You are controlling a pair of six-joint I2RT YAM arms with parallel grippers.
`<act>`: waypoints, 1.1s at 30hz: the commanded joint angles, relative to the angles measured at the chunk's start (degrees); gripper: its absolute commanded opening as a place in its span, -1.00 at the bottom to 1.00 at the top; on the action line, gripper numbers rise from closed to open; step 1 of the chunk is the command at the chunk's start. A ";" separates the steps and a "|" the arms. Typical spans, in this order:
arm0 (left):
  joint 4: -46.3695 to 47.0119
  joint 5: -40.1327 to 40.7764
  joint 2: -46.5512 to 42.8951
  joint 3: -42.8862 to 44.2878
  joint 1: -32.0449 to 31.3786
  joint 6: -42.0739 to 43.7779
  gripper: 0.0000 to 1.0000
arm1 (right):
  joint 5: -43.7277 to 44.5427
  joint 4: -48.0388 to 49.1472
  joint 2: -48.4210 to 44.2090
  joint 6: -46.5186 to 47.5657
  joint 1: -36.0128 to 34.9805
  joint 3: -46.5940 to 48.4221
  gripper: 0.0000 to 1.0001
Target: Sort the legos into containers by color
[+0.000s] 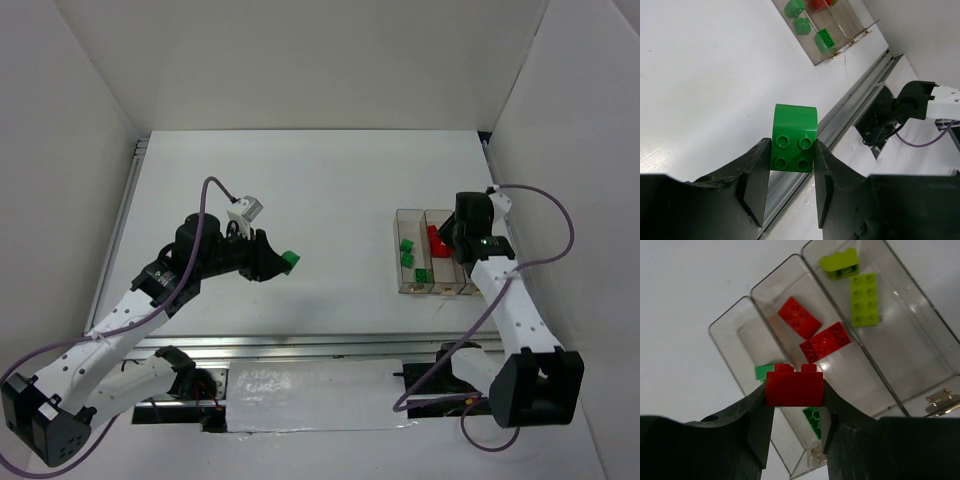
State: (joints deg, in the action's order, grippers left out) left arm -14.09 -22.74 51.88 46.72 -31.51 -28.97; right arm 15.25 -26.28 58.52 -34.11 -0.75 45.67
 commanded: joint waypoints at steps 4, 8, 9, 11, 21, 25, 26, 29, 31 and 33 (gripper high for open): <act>-0.06 0.69 -0.99 0.48 0.13 1.72 -1.00 | 12.53 -5.71 11.95 -3.68 0.31 9.87 -1.00; -0.24 0.95 -1.43 0.48 0.04 1.81 -1.00 | 13.14 -4.04 12.84 -4.21 0.31 7.68 -1.00; 0.02 0.86 -1.60 0.39 0.04 1.73 -1.00 | 13.14 -3.87 12.93 -4.21 0.31 6.72 -0.99; 0.29 0.42 -1.60 0.13 0.04 1.64 -1.00 | 12.88 -3.25 13.63 -4.12 0.31 5.66 -0.94; 0.81 -0.02 -0.99 0.04 0.04 1.29 -1.00 | 8.66 -0.70 13.72 -3.16 0.31 1.97 0.45; 0.46 -0.02 0.68 0.65 0.04 1.02 -1.00 | 7.35 -1.14 12.76 -2.81 0.31 2.05 0.57; 0.55 -0.02 1.73 0.83 0.04 0.94 -1.00 | 6.47 -0.96 12.24 -2.20 0.31 1.97 0.79; 0.73 -0.98 5.14 2.32 -0.05 0.67 -1.00 | 4.79 -1.05 9.77 -2.01 0.31 2.14 0.94; 1.60 -1.08 7.00 3.55 -0.57 -0.38 -1.00 | 2.78 -2.54 7.23 -1.93 0.23 2.67 0.94; 3.80 0.41 10.69 5.73 -2.58 -1.61 -1.00 | -1.07 -2.98 2.14 -1.93 -0.47 2.58 0.99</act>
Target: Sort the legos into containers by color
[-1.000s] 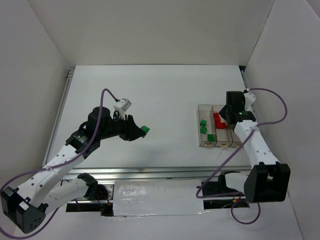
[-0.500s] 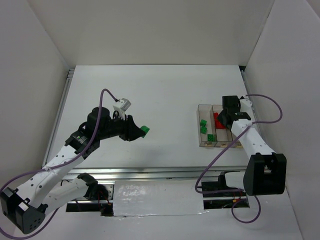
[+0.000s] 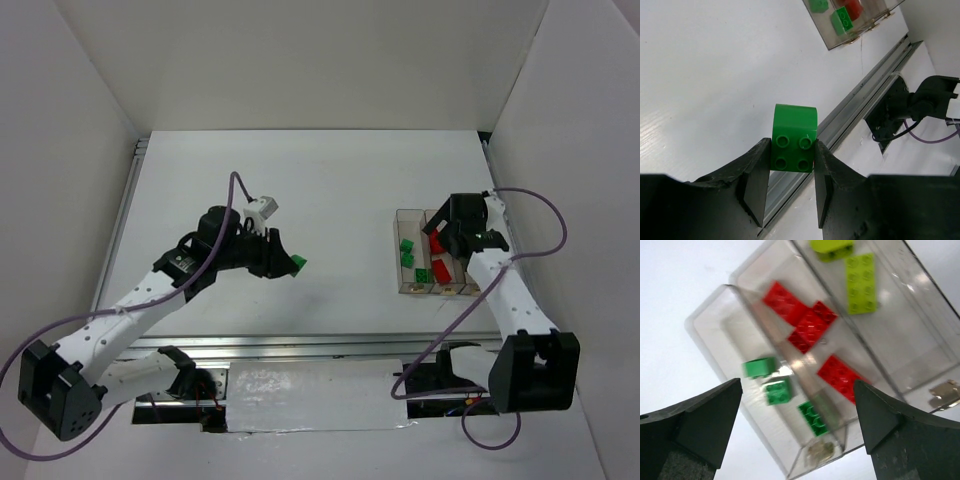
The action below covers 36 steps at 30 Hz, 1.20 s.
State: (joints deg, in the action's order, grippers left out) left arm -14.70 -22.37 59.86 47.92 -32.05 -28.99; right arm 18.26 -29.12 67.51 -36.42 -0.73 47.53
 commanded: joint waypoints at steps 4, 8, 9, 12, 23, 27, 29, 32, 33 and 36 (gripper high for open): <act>5.82 4.69 15.33 12.88 -8.98 -0.98 -1.00 | -9.29 -2.07 -20.44 0.39 -1.11 0.72 0.99; 6.44 9.45 28.71 26.03 -16.09 2.53 -1.00 | -12.98 -6.90 -28.20 0.83 -1.38 3.79 0.99; 6.87 9.62 31.44 28.26 -16.81 3.06 -1.00 | -12.99 -7.95 -29.44 1.00 -1.38 5.37 0.99; 8.36 9.11 42.16 37.14 -18.31 2.37 -1.00 | -10.36 -12.08 -34.18 1.62 -1.64 8.79 0.99; 9.52 14.90 68.72 65.00 -22.18 1.22 -0.74 | -13.34 -16.49 -40.17 2.58 -1.64 13.38 0.99; 7.49 15.34 72.51 68.10 -22.18 1.40 -0.29 | -13.25 -16.58 -40.96 3.03 -1.64 13.21 0.99; 8.63 15.86 72.25 66.08 -22.00 1.22 -0.10 | -13.69 -16.49 -41.05 3.11 -1.64 13.03 0.99; 9.34 16.13 71.28 64.14 -21.65 0.78 0.70 | -14.48 -16.23 -41.14 3.20 -1.64 13.03 0.99; 9.08 16.22 71.10 64.05 -21.56 0.69 0.99 | -14.57 -16.14 -41.22 3.29 -1.64 13.03 0.99; 9.07 16.40 69.44 63.44 -21.47 0.78 0.99 | -14.75 -16.05 -41.05 3.29 -1.64 13.20 0.99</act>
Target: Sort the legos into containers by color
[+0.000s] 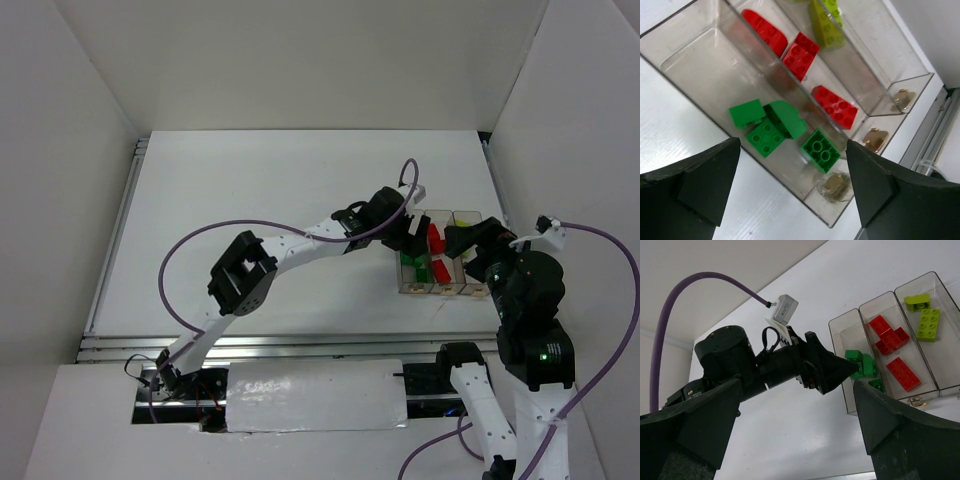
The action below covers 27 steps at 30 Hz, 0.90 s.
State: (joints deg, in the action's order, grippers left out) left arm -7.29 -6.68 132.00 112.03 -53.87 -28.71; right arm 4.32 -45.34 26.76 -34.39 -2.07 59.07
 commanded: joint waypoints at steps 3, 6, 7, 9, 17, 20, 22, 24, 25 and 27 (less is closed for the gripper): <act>2.89 0.44 -6.57 -2.69 0.34 0.76 0.99 | -0.63 -0.10 0.13 1.43 -0.31 1.75 0.99; 0.97 3.76 -13.42 -5.49 0.43 1.46 0.99 | -1.32 -0.19 0.31 2.31 -0.31 2.10 0.99; -0.43 9.08 -15.53 -7.51 0.60 1.64 0.99 | -1.94 -0.10 0.31 3.01 -0.31 2.10 0.99; -4.20 15.43 -22.82 -9.54 1.30 1.73 0.99 | -5.62 -0.62 0.57 6.34 -0.31 3.15 0.99; -29.60 50.51 -55.04 -26.41 10.18 -0.47 0.99 | -2.41 -10.71 -2.49 14.88 -5.84 11.59 0.99; -37.95 58.78 -67.26 -31.77 11.06 -3.72 0.99 | 0.15 -14.23 -5.57 15.41 -8.65 14.93 0.99; -40.77 61.16 -72.74 -34.24 10.89 -4.95 0.99 | 0.86 -15.82 -6.89 15.15 -10.23 17.64 0.99; -46.83 63.80 -79.34 -34.25 10.80 -7.57 0.99 | 1.65 -18.63 -8.04 14.88 -11.20 19.67 0.99; -46.85 63.89 -83.01 -34.33 10.80 -7.85 0.99 | 2.01 -19.60 -8.30 14.79 -11.64 21.94 0.99; -51.41 64.16 -86.63 -35.64 10.80 -8.20 0.99 | 3.24 -22.94 -8.48 14.35 -11.99 25.38 0.99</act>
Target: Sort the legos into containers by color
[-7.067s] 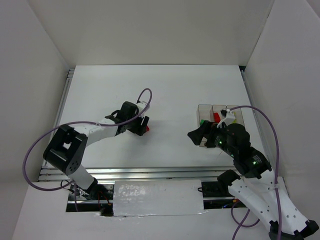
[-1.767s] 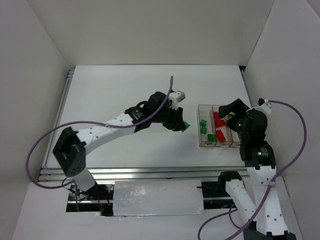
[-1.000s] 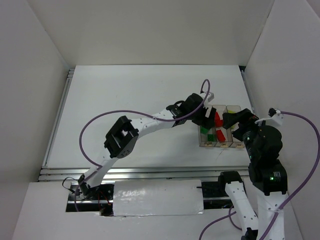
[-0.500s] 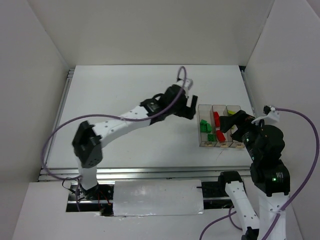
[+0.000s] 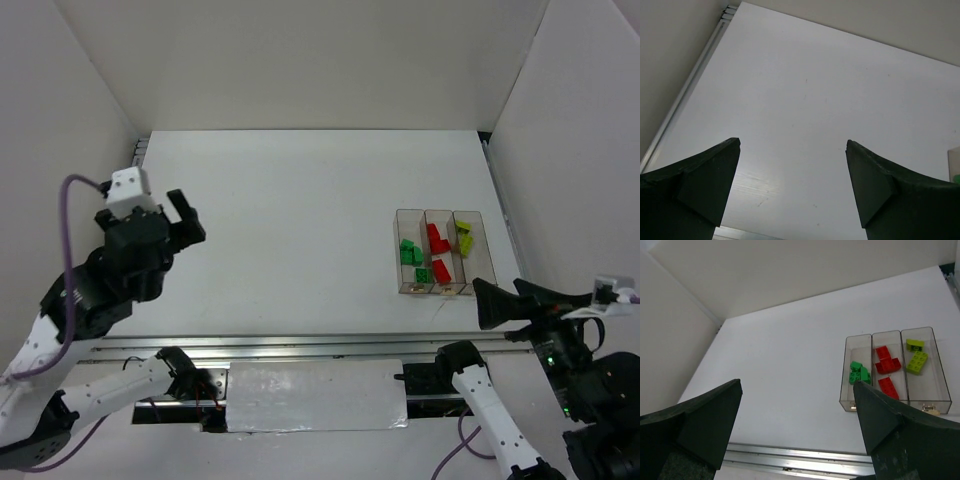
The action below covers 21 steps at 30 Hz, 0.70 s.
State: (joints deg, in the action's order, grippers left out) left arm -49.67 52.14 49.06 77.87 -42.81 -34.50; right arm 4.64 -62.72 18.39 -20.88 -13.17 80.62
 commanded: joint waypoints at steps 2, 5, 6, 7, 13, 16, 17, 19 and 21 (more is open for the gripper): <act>-12.45 5.69 -8.87 -3.50 -0.17 -4.51 0.99 | 3.79 -7.75 -0.99 0.67 -2.12 5.33 0.99; -16.32 5.34 -15.47 -6.57 -0.17 -7.15 0.99 | 7.12 -10.58 -2.66 -0.56 -3.70 7.09 0.99; -17.47 5.17 -16.96 -7.11 -0.17 -7.94 0.99 | 7.83 -11.10 -3.18 -0.82 -4.05 6.83 0.99; -18.09 4.73 -19.50 -7.72 -0.17 -8.38 0.99 | 8.71 -11.81 -4.14 -1.17 -4.32 6.57 0.99; -18.53 1.91 -27.61 -10.01 0.18 -8.39 0.99 | 8.54 -11.99 -6.17 -1.44 -5.11 3.14 0.99; -19.85 2.09 -27.53 -9.23 0.18 -9.79 0.99 | 8.45 -11.81 -6.18 -1.53 -5.11 2.79 0.99; -19.85 1.91 -27.35 -9.31 0.18 -9.71 0.99 | 8.45 -11.64 -6.18 -1.61 -5.11 2.88 0.99; -19.68 1.39 -26.47 -9.40 0.27 -9.36 0.99 | 8.28 -11.72 -6.00 -1.88 -5.11 3.14 0.99; -19.59 1.38 -26.29 -9.14 0.27 -9.27 0.99 | 8.28 -11.90 -5.83 -2.06 -5.11 3.40 0.99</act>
State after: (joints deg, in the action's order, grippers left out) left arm -69.91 53.87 21.58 68.05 -42.78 -43.51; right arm 12.27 -74.67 11.79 -22.48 -17.78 83.57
